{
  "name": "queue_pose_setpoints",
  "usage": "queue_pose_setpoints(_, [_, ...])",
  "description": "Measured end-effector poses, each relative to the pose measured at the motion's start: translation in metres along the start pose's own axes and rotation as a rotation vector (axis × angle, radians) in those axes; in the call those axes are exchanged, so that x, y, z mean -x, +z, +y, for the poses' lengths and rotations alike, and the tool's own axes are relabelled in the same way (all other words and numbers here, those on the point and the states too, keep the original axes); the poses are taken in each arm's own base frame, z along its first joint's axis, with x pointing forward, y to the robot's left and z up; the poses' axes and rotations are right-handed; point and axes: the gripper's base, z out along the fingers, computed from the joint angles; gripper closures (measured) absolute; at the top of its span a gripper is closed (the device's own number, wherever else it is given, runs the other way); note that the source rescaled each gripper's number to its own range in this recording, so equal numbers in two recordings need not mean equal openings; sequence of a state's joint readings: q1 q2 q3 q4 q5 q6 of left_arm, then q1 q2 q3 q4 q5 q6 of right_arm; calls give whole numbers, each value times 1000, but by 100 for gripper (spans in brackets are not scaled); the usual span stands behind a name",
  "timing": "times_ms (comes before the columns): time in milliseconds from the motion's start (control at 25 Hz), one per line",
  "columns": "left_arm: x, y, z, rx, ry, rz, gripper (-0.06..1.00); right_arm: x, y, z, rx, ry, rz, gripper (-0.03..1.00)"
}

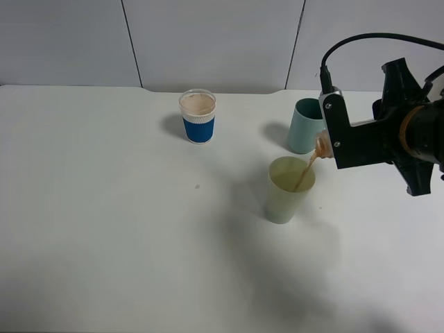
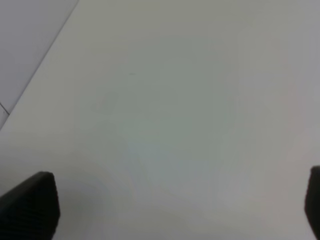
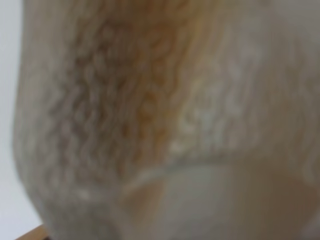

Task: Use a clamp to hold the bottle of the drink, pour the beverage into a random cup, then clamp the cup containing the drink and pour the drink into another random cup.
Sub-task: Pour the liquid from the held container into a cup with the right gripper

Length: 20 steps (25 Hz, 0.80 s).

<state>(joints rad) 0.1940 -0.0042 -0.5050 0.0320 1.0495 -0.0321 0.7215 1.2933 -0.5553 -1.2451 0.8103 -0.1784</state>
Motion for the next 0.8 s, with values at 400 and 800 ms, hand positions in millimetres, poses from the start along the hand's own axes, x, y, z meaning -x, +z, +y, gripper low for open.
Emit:
queue_pose_setpoints(400, [0,0,0,0,0,0,-6,0,0,-1,-14,-16,2,96])
queue_pose_setpoints(800, [0,0,0,0,0,0,-6,-1,0,-4,-40,-41,6,96])
